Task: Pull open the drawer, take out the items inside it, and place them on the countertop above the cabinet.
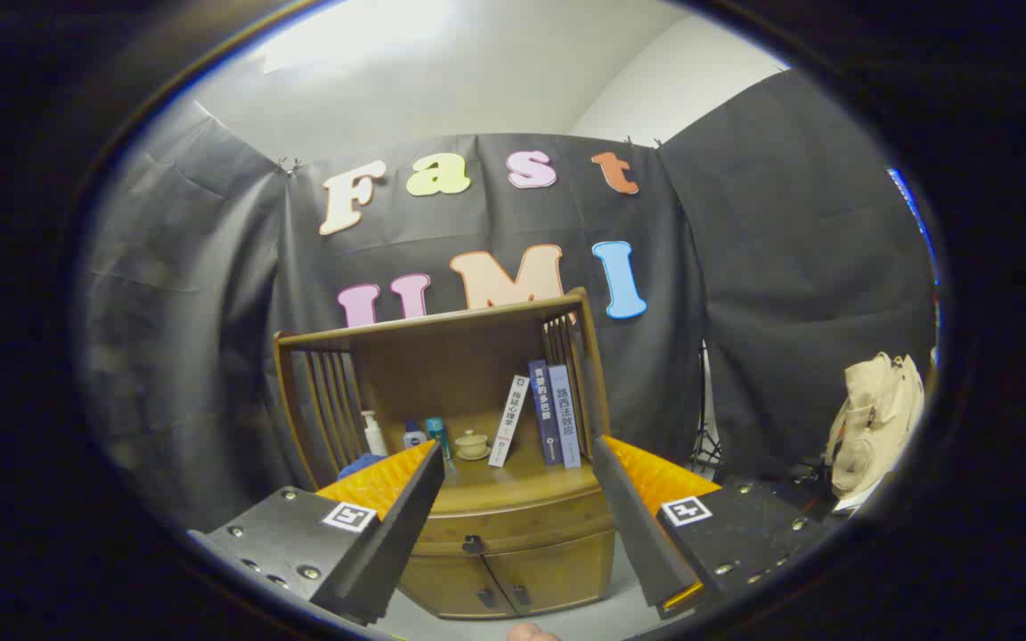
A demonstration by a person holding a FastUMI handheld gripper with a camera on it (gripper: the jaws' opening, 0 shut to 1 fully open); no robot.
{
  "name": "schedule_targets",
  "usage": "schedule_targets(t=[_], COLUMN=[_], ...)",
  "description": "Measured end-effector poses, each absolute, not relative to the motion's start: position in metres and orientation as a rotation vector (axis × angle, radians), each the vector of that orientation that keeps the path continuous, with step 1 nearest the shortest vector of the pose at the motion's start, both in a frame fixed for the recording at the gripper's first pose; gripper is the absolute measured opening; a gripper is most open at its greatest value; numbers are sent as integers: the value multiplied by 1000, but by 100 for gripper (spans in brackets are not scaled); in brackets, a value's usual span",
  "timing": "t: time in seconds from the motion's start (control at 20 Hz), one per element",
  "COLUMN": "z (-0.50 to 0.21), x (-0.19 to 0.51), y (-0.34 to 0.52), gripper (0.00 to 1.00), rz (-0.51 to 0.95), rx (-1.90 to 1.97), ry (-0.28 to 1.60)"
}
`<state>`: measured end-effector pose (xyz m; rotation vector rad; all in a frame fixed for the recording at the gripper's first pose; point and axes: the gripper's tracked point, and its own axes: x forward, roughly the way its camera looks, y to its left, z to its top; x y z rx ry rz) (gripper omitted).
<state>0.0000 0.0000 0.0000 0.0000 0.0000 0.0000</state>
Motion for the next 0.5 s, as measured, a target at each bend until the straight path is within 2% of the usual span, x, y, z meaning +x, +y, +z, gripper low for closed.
schedule_targets(t=[0.5], z=[-18], x=[11], y=[3], gripper=[100], rz=[-5], rx=[-24], ry=[5])
